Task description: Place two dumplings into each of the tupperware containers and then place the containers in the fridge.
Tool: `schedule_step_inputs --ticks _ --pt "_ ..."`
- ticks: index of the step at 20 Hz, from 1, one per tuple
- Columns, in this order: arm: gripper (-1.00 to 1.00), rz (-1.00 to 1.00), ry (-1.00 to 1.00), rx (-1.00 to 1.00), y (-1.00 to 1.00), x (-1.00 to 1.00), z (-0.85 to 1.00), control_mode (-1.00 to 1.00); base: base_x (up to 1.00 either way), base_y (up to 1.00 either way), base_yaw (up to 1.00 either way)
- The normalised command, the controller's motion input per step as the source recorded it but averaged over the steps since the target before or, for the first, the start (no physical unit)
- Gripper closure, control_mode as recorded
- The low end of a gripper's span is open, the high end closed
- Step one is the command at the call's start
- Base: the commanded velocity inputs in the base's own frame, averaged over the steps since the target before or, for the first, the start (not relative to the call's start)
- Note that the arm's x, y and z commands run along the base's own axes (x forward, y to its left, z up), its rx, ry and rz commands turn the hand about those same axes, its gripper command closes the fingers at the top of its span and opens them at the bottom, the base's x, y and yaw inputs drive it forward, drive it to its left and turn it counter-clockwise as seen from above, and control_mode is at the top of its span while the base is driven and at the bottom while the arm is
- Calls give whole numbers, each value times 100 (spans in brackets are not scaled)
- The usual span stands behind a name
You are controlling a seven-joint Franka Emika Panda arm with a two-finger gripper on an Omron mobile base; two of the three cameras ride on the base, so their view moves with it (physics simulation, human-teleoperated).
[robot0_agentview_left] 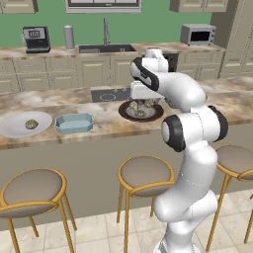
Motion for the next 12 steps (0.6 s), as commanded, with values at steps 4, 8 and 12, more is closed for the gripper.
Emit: schedule_step_inputs --ticks 4,8,12 --pt "-100 0 1 0 0 53 -11 -100 0 0 0" --pt "-100 0 10 0 0 59 -44 -100 0 0 0" --pt "-100 0 1 0 0 0 -3 -100 0 0 0"
